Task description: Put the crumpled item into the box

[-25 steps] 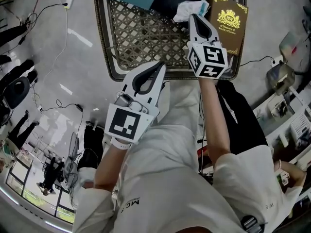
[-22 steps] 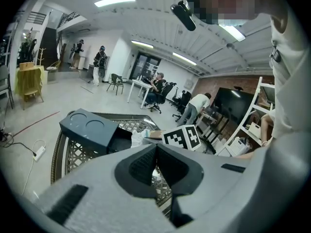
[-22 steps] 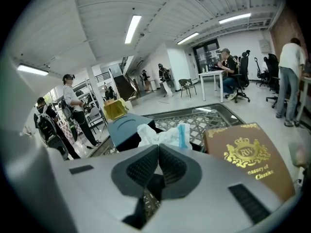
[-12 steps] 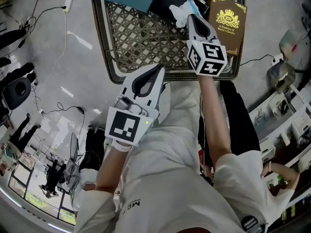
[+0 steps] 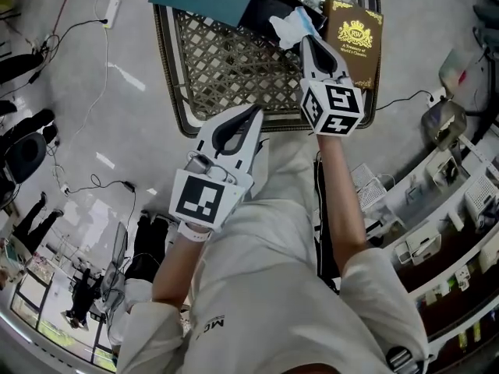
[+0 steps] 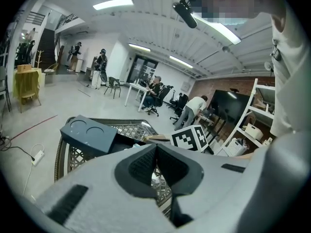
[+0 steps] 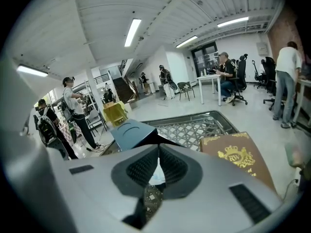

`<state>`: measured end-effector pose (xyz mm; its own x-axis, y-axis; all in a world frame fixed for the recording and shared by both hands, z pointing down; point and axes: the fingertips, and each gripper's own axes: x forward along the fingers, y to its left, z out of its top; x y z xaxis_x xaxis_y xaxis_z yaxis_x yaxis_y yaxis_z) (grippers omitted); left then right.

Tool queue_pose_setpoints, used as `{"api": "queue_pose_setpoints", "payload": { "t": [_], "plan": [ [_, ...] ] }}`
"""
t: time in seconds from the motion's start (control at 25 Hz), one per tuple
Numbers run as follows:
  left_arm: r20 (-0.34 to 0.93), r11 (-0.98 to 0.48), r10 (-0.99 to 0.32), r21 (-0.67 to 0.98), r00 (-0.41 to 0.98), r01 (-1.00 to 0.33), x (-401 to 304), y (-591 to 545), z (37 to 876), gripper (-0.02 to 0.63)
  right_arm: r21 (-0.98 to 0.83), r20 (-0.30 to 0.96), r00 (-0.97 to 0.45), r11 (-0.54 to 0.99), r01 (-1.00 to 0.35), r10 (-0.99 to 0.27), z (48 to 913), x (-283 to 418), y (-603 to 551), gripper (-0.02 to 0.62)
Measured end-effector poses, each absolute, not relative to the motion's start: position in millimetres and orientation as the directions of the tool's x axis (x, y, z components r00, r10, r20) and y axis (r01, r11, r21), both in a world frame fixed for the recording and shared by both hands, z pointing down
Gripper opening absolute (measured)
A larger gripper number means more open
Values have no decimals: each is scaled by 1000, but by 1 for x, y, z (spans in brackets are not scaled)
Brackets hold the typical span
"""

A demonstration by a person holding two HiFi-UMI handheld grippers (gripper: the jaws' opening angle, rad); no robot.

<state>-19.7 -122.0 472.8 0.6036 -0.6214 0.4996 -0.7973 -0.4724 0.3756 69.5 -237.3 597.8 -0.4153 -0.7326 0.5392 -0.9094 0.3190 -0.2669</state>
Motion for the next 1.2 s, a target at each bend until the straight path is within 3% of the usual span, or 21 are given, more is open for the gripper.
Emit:
{"api": "queue_pose_setpoints", "payload": {
  "t": [1.2],
  "plan": [
    [319,-556,-715,279,622,-783,-51,-83,350,25,-173,381,-399,360,-917,-834,398,78,-146,19]
  ]
}}
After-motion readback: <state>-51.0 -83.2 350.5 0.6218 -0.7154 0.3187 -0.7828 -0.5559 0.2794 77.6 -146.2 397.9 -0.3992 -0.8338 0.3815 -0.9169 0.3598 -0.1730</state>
